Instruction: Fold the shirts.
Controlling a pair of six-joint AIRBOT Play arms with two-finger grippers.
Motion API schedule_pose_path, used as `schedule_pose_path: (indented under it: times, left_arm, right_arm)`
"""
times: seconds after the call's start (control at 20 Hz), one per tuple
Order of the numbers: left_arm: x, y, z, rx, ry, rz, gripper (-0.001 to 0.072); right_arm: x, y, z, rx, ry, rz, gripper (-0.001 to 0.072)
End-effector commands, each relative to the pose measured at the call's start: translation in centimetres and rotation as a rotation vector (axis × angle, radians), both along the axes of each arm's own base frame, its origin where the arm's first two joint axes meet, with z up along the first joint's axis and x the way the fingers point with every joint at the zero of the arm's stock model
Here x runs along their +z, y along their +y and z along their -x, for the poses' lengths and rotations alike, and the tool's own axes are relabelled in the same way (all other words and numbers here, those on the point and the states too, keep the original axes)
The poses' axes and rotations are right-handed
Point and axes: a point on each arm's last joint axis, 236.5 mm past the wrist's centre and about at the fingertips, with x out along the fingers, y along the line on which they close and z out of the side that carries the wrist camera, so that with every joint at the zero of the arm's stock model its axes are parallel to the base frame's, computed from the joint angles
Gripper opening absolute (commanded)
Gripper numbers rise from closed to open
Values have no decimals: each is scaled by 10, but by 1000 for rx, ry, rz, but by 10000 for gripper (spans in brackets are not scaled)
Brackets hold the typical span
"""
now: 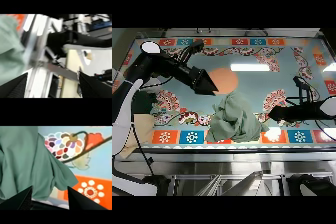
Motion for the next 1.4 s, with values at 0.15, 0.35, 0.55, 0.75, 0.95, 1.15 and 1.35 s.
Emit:
schedule_pose_path:
  times: [0.15, 0.35, 0.55, 0.75, 0.95, 1.15, 1.35]
  left_arm:
    - [-117, 61, 25, 145, 153, -297, 714]
    - [-177, 52, 57, 152, 221, -340, 713]
    - [-206, 37, 73, 91, 265, -365, 705]
    - [-220, 19, 84, 10, 294, -380, 525]
    - [-204, 8, 88, -86, 275, -344, 11]
    - [-120, 22, 57, -71, 113, -269, 13]
    - [31, 44, 30, 138, -158, -16, 20]
  right_arm:
    - [-49, 1, 37, 59, 170, 11, 506]
    - [-74, 35, 36, 140, 240, -132, 505]
    - [-98, 63, 40, 173, 329, -274, 501]
    - [-109, 68, 43, 194, 357, -304, 337]
    - [-91, 74, 48, 288, 342, -331, 22]
    - [-2, 60, 23, 371, 193, -393, 22]
    - [150, 9, -21, 265, -271, -385, 22]
